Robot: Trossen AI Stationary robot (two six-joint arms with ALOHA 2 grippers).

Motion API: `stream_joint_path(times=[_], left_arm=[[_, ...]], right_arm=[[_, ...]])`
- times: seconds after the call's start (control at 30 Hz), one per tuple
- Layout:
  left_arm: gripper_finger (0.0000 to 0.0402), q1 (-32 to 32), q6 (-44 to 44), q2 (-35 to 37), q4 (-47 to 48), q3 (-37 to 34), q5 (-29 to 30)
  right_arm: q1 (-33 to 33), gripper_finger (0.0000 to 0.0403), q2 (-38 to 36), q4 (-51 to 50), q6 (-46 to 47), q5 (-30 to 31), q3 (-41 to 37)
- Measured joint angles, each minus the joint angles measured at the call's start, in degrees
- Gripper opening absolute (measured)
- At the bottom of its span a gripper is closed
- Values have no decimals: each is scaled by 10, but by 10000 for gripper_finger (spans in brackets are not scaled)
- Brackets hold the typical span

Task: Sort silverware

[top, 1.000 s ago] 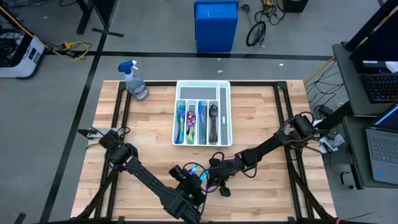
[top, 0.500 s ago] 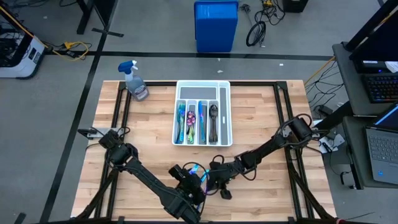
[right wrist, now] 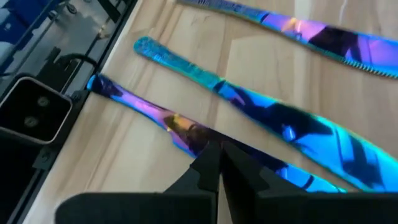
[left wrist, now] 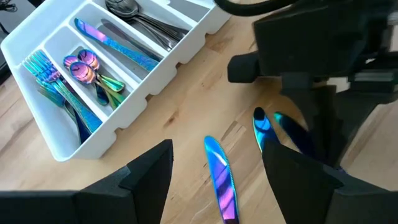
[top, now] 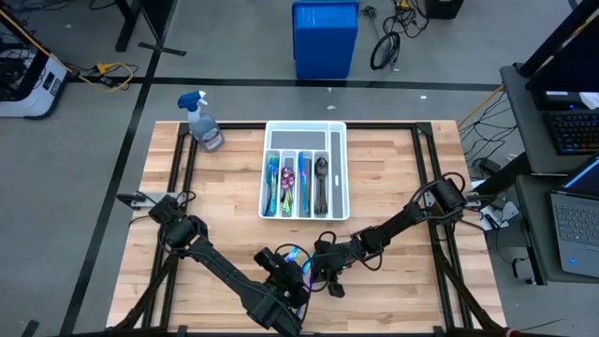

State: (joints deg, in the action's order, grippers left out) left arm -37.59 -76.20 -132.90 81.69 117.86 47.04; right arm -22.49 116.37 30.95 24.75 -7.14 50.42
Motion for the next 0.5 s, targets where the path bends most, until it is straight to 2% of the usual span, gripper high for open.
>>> stream_joint_path(times=[0.5], left_arm=[[233,12,0,0,17,0,1]], right_arm=[[53,0,14,38,-6,17,0]])
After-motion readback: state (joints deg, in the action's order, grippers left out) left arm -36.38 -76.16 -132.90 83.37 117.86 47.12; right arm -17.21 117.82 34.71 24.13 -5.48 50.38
